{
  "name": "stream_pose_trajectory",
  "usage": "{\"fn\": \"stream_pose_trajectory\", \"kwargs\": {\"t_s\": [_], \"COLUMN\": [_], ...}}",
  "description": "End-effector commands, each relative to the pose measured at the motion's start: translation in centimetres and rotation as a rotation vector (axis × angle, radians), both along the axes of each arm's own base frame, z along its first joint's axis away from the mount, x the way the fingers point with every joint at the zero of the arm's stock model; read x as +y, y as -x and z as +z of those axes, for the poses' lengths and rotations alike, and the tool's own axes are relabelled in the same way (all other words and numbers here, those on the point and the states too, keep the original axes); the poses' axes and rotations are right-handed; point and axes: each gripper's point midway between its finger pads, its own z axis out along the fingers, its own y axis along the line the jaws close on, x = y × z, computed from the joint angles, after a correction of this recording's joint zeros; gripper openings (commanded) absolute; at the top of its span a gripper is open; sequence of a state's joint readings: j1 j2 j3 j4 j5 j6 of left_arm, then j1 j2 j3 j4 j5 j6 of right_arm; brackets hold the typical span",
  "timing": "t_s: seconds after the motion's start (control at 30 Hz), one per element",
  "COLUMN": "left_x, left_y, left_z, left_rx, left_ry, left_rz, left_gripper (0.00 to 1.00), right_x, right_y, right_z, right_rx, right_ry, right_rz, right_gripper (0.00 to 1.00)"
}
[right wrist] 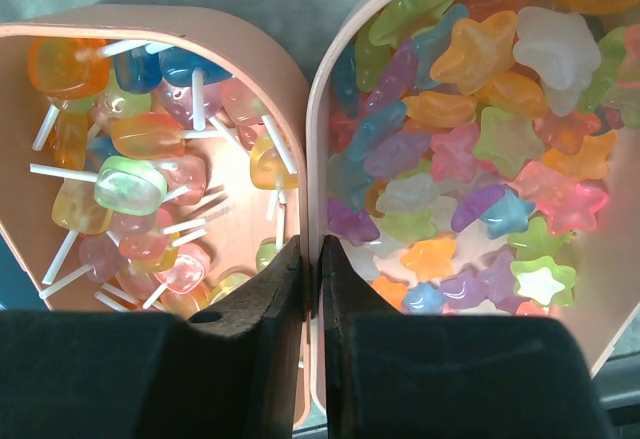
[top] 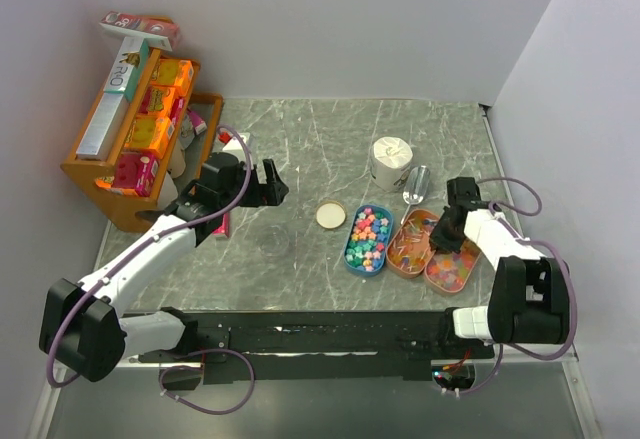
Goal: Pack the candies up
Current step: Move the storage box to the center of the board.
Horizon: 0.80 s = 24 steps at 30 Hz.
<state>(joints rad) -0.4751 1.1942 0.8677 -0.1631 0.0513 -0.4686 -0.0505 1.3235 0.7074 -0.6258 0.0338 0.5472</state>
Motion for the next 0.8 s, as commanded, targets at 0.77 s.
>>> {"fn": "stream_pose_trajectory", "kwargs": {"t_s": [0.77], "left_x": [0.3], "left_y": [-0.1], "left_z": [1.3], "left_rx": [-0.04], "left_ry": [0.019], "left_rz": [0.028], "left_gripper": [0.96], "right_x": [12.9], "right_y": [-8.5], "right_z": [0.5], "right_rx": [-0.096], "right_ry": [-0.077], "right_rz": [0.482], "right_gripper": [0.0]}}
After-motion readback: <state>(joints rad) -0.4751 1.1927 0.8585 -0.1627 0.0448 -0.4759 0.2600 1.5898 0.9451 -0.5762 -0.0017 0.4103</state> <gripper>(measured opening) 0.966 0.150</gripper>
